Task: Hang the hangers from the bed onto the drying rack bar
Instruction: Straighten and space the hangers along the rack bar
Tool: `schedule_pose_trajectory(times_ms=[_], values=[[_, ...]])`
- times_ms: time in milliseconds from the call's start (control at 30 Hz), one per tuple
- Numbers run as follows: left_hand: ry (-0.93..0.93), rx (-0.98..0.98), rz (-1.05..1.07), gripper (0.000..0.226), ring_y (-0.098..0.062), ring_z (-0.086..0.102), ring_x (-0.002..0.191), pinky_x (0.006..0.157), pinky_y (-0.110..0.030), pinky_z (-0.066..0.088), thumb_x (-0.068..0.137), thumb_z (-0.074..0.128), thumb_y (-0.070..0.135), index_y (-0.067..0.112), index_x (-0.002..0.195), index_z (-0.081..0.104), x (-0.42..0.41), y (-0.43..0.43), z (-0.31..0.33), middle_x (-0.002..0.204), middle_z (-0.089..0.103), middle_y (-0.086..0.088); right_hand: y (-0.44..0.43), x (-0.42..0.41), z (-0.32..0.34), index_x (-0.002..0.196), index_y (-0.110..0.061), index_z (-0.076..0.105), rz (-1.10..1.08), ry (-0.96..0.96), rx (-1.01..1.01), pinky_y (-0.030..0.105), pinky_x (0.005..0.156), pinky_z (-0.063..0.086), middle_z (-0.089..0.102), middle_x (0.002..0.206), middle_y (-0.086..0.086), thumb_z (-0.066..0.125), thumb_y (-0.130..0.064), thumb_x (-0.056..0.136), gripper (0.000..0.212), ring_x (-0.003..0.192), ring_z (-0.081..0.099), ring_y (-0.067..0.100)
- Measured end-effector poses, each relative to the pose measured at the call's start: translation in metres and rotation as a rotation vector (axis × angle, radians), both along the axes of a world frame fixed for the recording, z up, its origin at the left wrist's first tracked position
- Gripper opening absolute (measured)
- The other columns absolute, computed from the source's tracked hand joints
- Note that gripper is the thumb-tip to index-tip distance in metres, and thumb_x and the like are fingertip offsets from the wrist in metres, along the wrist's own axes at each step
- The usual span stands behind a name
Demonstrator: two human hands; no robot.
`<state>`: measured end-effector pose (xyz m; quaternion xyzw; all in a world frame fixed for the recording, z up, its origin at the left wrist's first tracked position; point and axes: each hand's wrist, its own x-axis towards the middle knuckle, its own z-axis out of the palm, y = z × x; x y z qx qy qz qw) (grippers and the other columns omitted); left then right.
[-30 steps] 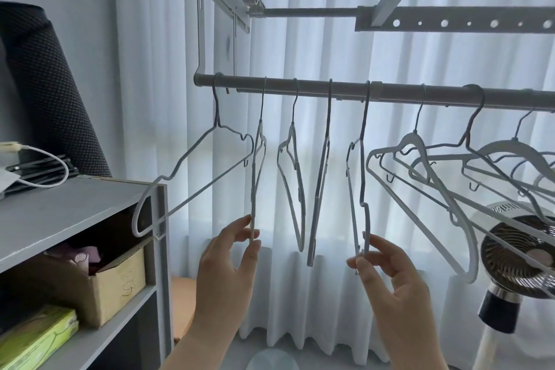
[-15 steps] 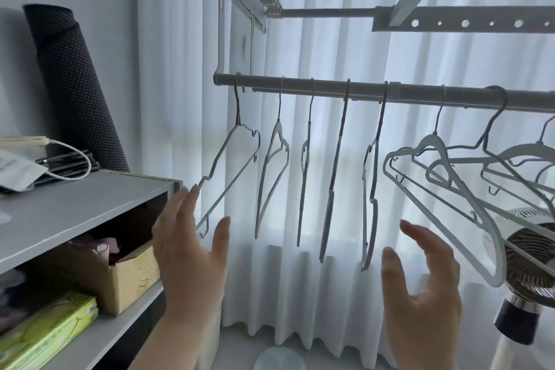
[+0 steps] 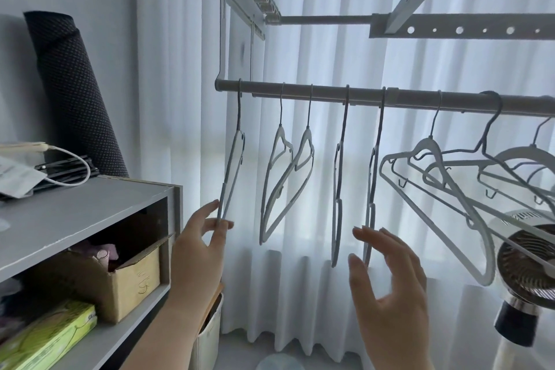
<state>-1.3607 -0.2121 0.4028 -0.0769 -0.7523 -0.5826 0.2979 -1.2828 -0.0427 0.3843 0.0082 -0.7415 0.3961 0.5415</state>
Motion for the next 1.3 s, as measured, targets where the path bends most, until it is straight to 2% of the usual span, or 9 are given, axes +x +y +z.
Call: schedule_pose_trajectory(times_ms=[133, 200, 300, 400, 567, 700, 800, 900, 1300], values=[[-0.069, 0.188, -0.158, 0.025, -0.013, 0.058, 0.091, 0.081, -0.018, 0.042, 0.091, 0.052, 0.010, 0.021, 0.113, 0.053, 0.000, 0.004, 0.003, 0.076, 0.067, 0.011, 0.000, -0.004, -0.002, 0.095, -0.064, 0.048, -0.057, -0.030, 0.046, 0.037, 0.109, 0.028, 0.050, 0.103, -0.041, 0.041, -0.051, 0.066, 0.033, 0.112, 0.021, -0.033], [-0.080, 0.237, -0.228, 0.022, -0.005, 0.060, 0.084, 0.074, -0.012, 0.038, 0.090, 0.053, 0.010, 0.030, 0.098, 0.053, 0.000, 0.005, 0.005, 0.062, 0.068, 0.017, 0.000, -0.006, -0.003, 0.094, -0.050, 0.052, -0.102, -0.023, 0.102, 0.045, 0.108, 0.029, 0.042, 0.105, -0.054, 0.042, -0.047, 0.068, 0.028, 0.113, 0.018, -0.035], [-0.081, 0.281, -0.319, 0.030, 0.008, 0.062, 0.071, 0.075, -0.011, 0.036, 0.091, 0.051, 0.007, 0.036, 0.091, 0.052, 0.002, 0.007, 0.009, 0.060, 0.069, 0.019, 0.002, -0.011, -0.006, 0.096, -0.036, 0.056, -0.149, 0.013, 0.174, 0.026, 0.111, 0.014, 0.042, 0.104, -0.052, 0.044, -0.043, 0.071, 0.028, 0.115, 0.017, -0.034], [-0.051, 0.281, -0.345, 0.029, 0.016, 0.059, 0.068, 0.078, -0.012, 0.034, 0.094, 0.045, 0.006, 0.034, 0.097, 0.050, 0.002, 0.009, 0.010, 0.059, 0.069, 0.018, 0.003, -0.013, -0.008, 0.100, -0.040, 0.048, -0.163, 0.019, 0.189, 0.009, 0.108, 0.001, 0.052, 0.073, -0.023, 0.045, -0.043, 0.072, 0.028, 0.116, 0.019, -0.033], [-0.030, 0.256, -0.400, 0.025, 0.017, 0.056, 0.077, 0.076, -0.005, 0.032, 0.093, 0.049, 0.025, 0.031, 0.116, 0.042, 0.001, 0.012, 0.011, 0.065, 0.070, 0.017, 0.001, -0.016, -0.005, 0.101, -0.042, 0.043, -0.195, -0.010, 0.218, 0.010, 0.108, -0.003, 0.051, 0.084, -0.033, 0.043, -0.044, 0.072, 0.029, 0.115, 0.023, -0.029], [-0.049, 0.223, -0.433, 0.050, 0.008, 0.061, 0.084, 0.082, -0.010, 0.035, 0.062, 0.063, 0.047, 0.043, 0.107, 0.041, 0.004, 0.016, 0.010, 0.072, 0.072, 0.015, -0.002, -0.018, -0.004, 0.103, -0.038, 0.042, -0.229, -0.007, 0.223, 0.011, 0.108, -0.004, 0.049, 0.086, -0.034, 0.043, -0.041, 0.073, 0.031, 0.112, 0.039, 0.000], [-0.080, 0.214, -0.429, 0.057, -0.006, 0.060, 0.097, 0.093, -0.025, 0.032, 0.070, 0.078, 0.027, 0.045, 0.109, 0.040, 0.004, 0.019, 0.010, 0.085, 0.070, 0.004, -0.001, -0.019, -0.005, 0.106, -0.038, 0.042, -0.227, -0.007, 0.211, 0.013, 0.109, -0.005, 0.049, 0.079, -0.039, 0.042, -0.040, 0.072, 0.034, 0.112, 0.040, -0.001], [-0.090, 0.199, -0.428, 0.055, -0.010, 0.061, 0.096, 0.086, -0.021, 0.034, 0.076, 0.071, 0.011, 0.041, 0.111, 0.042, 0.002, 0.020, 0.010, 0.084, 0.069, 0.000, 0.000, -0.021, -0.005, 0.106, -0.042, 0.041, -0.198, -0.030, 0.188, 0.014, 0.110, -0.007, 0.049, 0.088, -0.050, 0.040, -0.041, 0.072, 0.034, 0.115, 0.033, -0.012], [-0.084, 0.184, -0.425, 0.033, -0.008, 0.064, 0.092, 0.079, -0.018, 0.040, 0.073, 0.073, 0.013, 0.037, 0.090, 0.059, -0.004, 0.012, 0.007, 0.070, 0.072, 0.012, -0.005, -0.024, -0.003, 0.107, -0.037, 0.042, -0.243, -0.008, 0.213, 0.017, 0.109, -0.010, 0.049, 0.077, -0.037, 0.043, -0.047, 0.073, 0.035, 0.110, 0.040, 0.002]])
